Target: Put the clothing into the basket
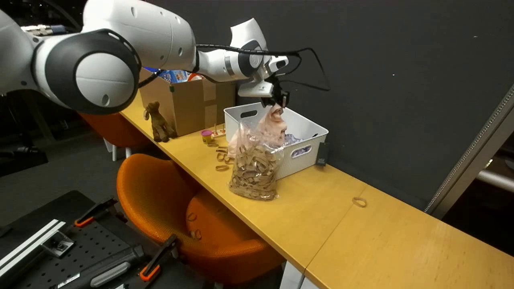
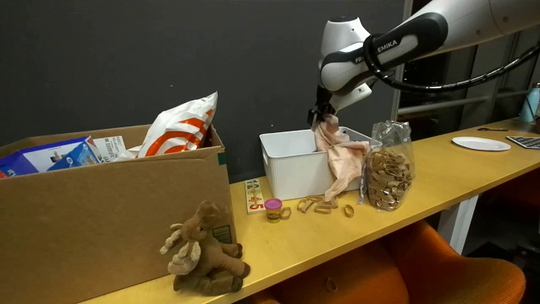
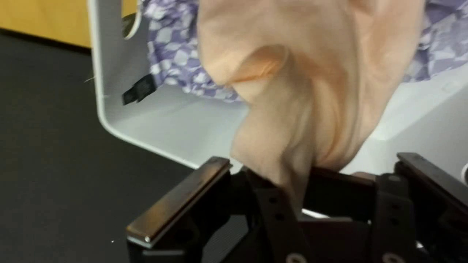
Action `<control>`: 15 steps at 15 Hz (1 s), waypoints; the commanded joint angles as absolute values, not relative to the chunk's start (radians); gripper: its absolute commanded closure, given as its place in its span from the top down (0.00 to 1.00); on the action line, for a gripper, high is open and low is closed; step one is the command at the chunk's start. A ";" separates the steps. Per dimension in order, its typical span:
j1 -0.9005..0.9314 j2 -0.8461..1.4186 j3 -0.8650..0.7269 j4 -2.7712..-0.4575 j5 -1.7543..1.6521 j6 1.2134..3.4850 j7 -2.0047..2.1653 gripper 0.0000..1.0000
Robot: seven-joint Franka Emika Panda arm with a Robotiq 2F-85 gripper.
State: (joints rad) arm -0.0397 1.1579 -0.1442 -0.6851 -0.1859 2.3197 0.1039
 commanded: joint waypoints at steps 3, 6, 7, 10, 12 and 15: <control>-0.032 1.084 -0.033 -0.708 -0.110 2.283 0.076 0.41; 0.014 0.988 -0.021 -0.741 -0.129 2.258 0.100 0.62; 0.031 0.947 -0.025 -0.759 -0.134 2.218 0.118 0.69; 0.081 0.822 -0.045 -0.823 -0.146 2.082 0.184 0.92; 0.109 0.737 -0.056 -0.878 -0.155 1.995 0.237 1.00; 0.130 0.597 -0.056 -1.009 -0.153 1.918 0.293 1.00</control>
State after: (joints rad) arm 0.1092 0.7612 -0.0438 -0.8206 -0.1437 1.9698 0.2327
